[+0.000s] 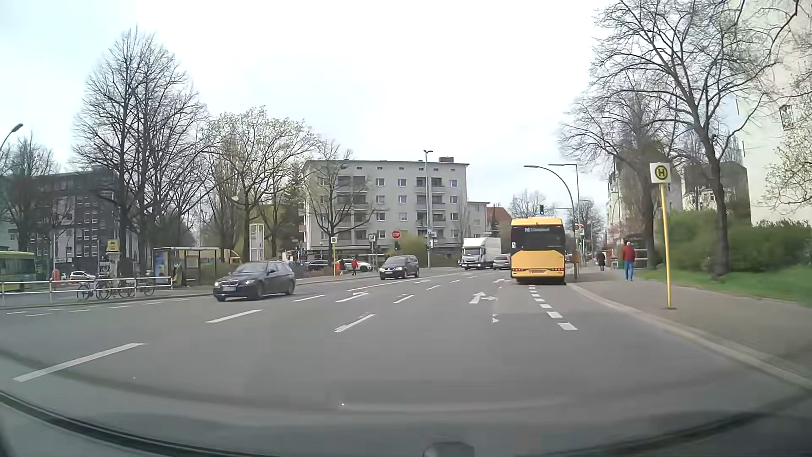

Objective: Follow the waypoints while adhering to traffic rules and regulations

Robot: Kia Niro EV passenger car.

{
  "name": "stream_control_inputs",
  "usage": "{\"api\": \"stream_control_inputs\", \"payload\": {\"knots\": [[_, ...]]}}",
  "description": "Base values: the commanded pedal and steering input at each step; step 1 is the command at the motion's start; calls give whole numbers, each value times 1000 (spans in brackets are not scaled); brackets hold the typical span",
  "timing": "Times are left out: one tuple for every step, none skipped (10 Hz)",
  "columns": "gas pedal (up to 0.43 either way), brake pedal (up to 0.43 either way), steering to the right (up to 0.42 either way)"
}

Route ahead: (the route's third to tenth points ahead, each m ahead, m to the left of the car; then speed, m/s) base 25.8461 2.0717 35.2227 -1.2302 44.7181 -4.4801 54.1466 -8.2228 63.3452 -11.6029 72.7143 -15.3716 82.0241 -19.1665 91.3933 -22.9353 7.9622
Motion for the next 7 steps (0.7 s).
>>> {"api": "stream_control_inputs", "payload": {"knots": [[28, 0, 27], [28, 0, 27], [28, 0, 28], [28, 0, 28], [28, 0, 28], [28, 0, 30], [39, 0, 30]]}}
